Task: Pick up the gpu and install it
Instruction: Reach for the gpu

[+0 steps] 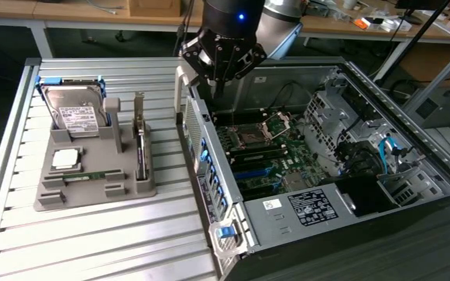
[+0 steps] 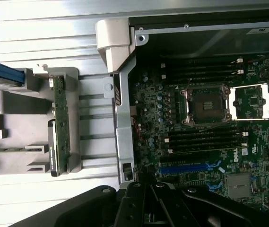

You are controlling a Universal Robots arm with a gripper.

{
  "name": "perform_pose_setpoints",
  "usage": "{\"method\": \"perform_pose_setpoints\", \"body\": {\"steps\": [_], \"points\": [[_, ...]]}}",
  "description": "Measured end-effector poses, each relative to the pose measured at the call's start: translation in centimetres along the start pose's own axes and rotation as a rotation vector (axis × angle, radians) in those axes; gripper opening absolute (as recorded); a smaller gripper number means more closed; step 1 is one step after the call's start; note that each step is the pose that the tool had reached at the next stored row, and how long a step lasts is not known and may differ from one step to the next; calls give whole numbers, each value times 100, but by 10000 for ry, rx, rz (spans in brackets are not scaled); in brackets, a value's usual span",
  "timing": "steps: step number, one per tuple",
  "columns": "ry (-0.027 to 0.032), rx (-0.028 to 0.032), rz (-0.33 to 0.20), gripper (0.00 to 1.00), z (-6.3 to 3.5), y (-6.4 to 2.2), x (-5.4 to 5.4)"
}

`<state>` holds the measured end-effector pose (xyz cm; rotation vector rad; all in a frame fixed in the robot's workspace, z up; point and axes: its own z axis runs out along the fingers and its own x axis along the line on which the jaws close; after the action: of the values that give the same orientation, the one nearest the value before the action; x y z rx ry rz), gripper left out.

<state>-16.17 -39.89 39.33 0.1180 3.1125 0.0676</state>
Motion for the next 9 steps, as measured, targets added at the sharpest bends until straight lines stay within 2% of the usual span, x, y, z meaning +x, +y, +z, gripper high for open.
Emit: {"method": "perform_pose_setpoints", "body": {"steps": [9], "points": [[0, -1, 1, 11, -1, -3, 39]]}}
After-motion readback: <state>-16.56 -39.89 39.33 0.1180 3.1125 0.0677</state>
